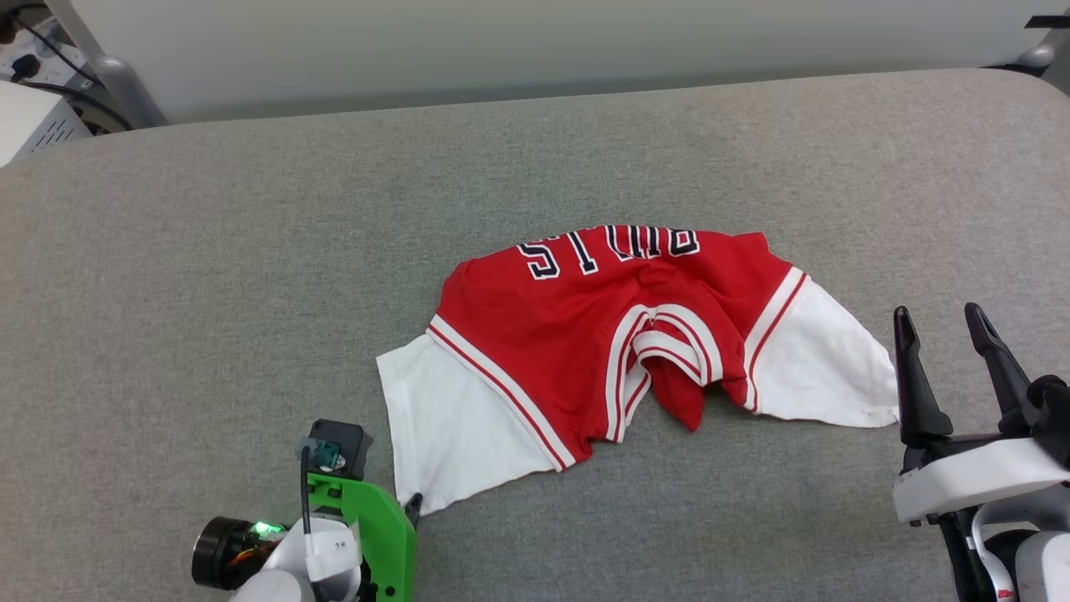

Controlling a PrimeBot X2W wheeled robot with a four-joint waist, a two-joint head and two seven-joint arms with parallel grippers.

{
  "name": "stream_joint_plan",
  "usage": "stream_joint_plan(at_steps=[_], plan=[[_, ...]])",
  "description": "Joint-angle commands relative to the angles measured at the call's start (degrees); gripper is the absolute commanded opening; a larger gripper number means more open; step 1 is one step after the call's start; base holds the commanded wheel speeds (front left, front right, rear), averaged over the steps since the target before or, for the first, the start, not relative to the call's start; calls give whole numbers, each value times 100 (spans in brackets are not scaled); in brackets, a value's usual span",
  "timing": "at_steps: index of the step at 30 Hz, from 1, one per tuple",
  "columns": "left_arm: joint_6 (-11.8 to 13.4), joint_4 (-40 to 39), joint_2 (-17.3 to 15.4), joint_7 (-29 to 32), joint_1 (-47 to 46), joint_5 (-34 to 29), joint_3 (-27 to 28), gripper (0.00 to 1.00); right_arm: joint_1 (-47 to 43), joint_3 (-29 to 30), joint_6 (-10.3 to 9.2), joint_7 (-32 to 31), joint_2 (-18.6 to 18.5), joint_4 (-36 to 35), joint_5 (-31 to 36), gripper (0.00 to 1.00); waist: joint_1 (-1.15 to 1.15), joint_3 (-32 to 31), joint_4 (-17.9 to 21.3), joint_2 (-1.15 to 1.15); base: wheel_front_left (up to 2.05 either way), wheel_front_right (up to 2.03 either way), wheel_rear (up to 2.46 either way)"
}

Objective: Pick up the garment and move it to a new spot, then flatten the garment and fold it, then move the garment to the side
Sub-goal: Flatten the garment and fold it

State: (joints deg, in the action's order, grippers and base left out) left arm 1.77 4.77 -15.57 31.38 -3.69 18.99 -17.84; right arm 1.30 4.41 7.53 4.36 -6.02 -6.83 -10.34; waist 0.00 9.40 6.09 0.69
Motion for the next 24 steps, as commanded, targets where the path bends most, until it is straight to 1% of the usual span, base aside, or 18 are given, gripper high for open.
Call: stream_joint_plan(at_steps=[1,5,9,11,12,16,18,21,24], plan=[[8,108,-34,34,-43,-64,-9,100,83,0,-4,33,15,12,-35,100,0,108,54,-69,0,0,0],[-65,373,-19,81,-121,-69,-118,100,150,-14,-4,84,13,57,-40,100,0,198,74,-69,0,0,0],[-224,593,57,134,-145,-54,-332,99,196,1,-4,107,19,100,-25,100,0,258,68,-69,0,0,0],[-287,695,118,145,-151,-25,-418,38,213,-2,-4,115,23,121,-11,100,0,270,61,-69,0,0,0],[-322,754,149,160,-154,-8,-465,0,217,-2,-4,117,26,131,-2,100,0,269,55,-69,0,0,0],[-430,933,267,209,-159,146,-541,0,222,1,-4,113,34,171,28,100,0,238,26,-69,0,0,0],[-419,979,281,131,-176,171,-516,0,220,12,-4,100,31,200,39,100,0,184,3,-69,0,0,0],[-291,972,307,-208,-193,238,-318,0,191,28,-4,63,11,250,47,100,0,49,-35,-69,0,0,0],[-156,882,300,-755,-215,273,-55,0,127,68,-4,-77,-39,352,25,100,0,-114,-87,-69,0,0,0]])
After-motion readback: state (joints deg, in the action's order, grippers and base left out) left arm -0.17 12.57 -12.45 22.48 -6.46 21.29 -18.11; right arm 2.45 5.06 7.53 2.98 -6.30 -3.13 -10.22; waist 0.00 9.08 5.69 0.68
